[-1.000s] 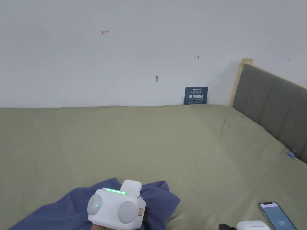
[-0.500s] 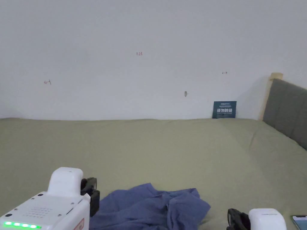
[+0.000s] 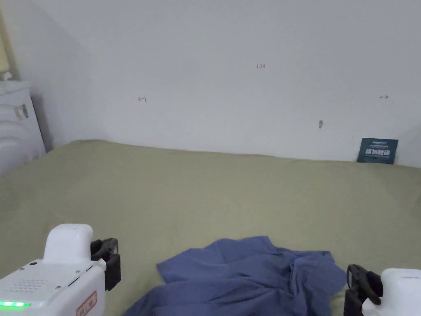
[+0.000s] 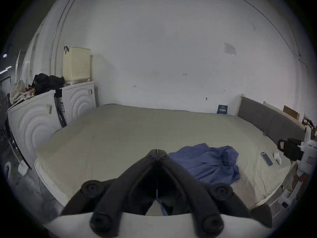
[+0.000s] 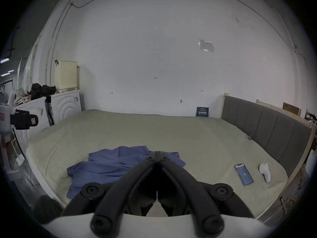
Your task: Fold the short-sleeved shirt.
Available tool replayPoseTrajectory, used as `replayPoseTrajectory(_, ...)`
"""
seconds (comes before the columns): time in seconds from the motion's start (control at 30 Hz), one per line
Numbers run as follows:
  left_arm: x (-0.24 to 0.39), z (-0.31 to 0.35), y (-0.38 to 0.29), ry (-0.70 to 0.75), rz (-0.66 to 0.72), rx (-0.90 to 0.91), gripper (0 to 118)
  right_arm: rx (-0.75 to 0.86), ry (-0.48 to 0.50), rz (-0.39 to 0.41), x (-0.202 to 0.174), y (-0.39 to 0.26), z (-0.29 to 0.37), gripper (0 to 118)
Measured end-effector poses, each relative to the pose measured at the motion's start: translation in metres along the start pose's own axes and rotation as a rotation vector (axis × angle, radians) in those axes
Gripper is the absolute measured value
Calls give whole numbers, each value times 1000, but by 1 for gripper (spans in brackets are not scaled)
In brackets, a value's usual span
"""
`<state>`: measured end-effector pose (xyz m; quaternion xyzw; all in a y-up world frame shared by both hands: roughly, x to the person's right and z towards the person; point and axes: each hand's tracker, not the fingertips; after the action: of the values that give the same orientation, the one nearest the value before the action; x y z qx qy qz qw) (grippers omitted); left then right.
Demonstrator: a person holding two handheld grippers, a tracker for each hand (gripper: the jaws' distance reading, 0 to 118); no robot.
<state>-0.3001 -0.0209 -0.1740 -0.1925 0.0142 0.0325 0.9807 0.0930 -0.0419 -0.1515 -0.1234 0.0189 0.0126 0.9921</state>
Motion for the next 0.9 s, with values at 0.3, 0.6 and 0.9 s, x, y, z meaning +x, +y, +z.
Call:
replayPoseTrajectory(0.3, -37, -123, -44, -50, 52, -450, 8, -84, 18, 13, -6, -17, -19, 0)
replayPoseTrajectory(0.6, -38, -241, -116, 118, -7, -735, 108, -184, -5, 42, 0, -37, -43, 0)
replayPoseTrajectory(0.9, -8, -212, -108, -66, 5, -683, 3, -236, -23, 31, 23, -48, -54, 0)
